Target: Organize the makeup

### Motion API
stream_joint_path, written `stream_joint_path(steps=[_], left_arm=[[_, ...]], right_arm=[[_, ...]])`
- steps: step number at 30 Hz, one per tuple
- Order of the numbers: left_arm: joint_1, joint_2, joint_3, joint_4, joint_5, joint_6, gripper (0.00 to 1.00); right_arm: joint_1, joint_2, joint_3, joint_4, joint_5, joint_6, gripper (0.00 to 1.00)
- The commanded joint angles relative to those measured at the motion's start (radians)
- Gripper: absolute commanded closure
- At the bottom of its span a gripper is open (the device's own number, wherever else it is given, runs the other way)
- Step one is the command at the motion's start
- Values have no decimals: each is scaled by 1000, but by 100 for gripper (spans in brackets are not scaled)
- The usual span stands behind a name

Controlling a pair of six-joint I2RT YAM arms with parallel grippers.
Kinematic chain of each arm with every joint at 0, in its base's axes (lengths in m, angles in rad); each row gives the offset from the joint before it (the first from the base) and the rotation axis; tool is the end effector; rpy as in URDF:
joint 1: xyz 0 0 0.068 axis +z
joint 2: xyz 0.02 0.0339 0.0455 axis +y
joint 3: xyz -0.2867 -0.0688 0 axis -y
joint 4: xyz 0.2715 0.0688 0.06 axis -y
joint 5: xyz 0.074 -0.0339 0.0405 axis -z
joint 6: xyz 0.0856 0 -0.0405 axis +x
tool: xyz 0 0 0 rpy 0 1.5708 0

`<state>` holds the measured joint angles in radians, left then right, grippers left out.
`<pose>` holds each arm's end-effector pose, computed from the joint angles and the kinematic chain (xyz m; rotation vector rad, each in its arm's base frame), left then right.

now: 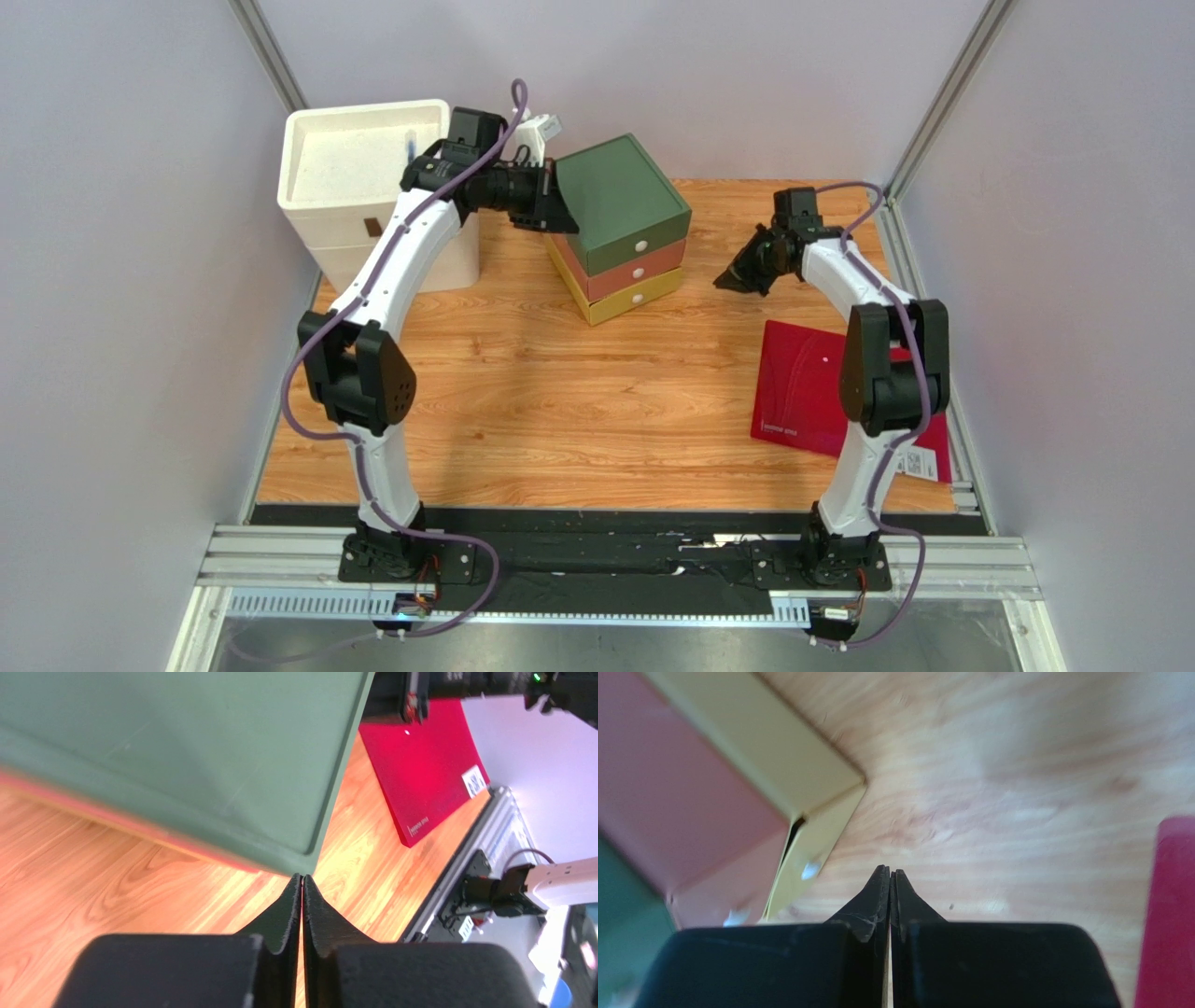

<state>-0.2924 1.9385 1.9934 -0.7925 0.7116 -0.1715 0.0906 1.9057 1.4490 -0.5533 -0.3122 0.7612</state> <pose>0.4565 -0.1958 0.3625 0.5120 2.2532 -1.0565 0.4628 0.0684 0.1867 0.7648 2.5629 0.7008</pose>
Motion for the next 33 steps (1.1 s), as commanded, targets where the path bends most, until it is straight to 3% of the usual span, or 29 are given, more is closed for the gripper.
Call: stream_joint_path(steps=[1, 6, 13, 16, 23, 33], left_arm=[[7, -133, -44, 26, -133, -16, 100], [16, -118, -159, 47, -239, -49, 100], [18, 14, -177, 79, -202, -106, 100], [18, 63, -193, 125, -222, -131, 100], [-8, 203, -62, 119, -180, -155, 100], [-108, 269, -22, 82, -169, -109, 100]], right_arm=[[-25, 157, 201, -7, 24, -66, 100], [-22, 341, 518, -66, -22, -74, 100], [-11, 496, 681, -54, -100, -36, 100], [12, 516, 689, -37, -140, -33, 100], [112, 487, 676, -80, -231, -65, 100], [163, 259, 375, -155, -254, -106, 100]])
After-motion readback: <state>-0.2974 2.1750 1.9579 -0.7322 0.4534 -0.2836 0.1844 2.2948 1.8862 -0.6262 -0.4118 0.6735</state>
